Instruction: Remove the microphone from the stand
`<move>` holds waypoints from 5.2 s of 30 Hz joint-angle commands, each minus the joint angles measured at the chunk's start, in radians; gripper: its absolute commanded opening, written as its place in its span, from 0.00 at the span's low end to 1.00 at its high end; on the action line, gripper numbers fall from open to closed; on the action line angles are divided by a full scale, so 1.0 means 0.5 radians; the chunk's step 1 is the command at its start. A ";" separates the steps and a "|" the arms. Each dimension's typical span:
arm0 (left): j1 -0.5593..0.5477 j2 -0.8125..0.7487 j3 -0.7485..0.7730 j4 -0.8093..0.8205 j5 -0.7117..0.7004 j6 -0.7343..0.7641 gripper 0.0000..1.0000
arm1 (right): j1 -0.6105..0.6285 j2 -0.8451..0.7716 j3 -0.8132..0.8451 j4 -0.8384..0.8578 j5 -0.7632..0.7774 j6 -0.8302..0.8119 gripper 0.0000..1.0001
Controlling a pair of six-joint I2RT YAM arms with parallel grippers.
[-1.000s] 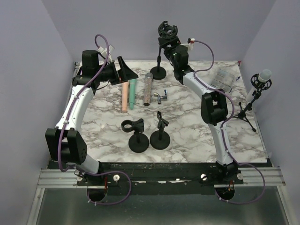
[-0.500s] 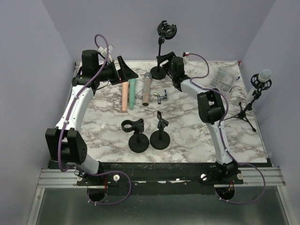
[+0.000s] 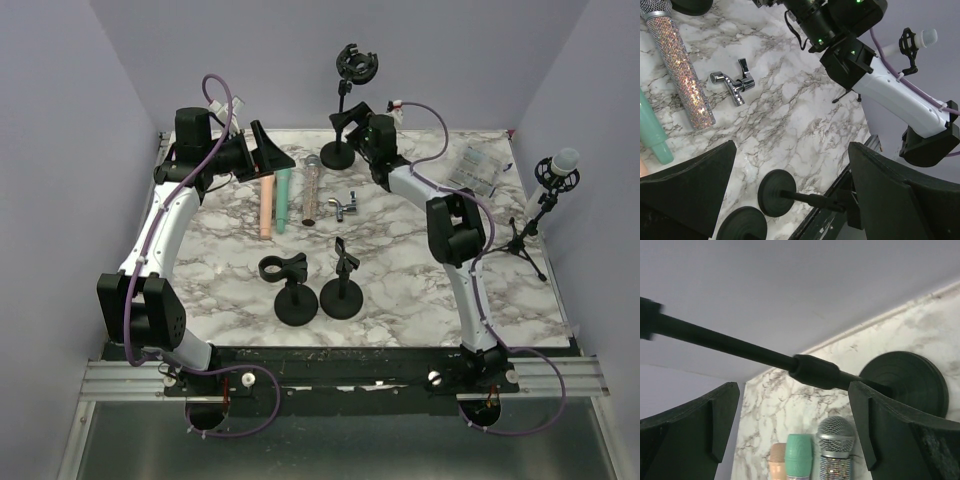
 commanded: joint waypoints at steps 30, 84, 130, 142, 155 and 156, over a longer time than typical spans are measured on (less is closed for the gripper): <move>0.015 -0.021 -0.027 0.067 0.086 -0.019 0.98 | -0.097 0.036 0.478 -0.062 0.063 0.155 0.89; 0.024 -0.020 -0.056 0.122 0.122 -0.053 0.98 | -0.095 -0.184 -0.027 0.115 -0.229 -0.031 1.00; 0.030 -0.013 -0.078 0.168 0.159 -0.090 0.99 | -0.127 0.249 -0.015 -0.087 -0.118 0.255 0.93; 0.030 -0.024 -0.079 0.168 0.159 -0.090 0.99 | -0.125 0.372 0.119 -0.346 -0.056 0.215 0.93; 0.029 -0.028 -0.085 0.178 0.168 -0.099 0.99 | -0.095 0.456 0.255 -0.655 0.053 0.058 0.89; 0.030 -0.026 -0.087 0.183 0.168 -0.102 0.98 | -0.090 0.452 0.247 -0.667 0.064 0.047 0.89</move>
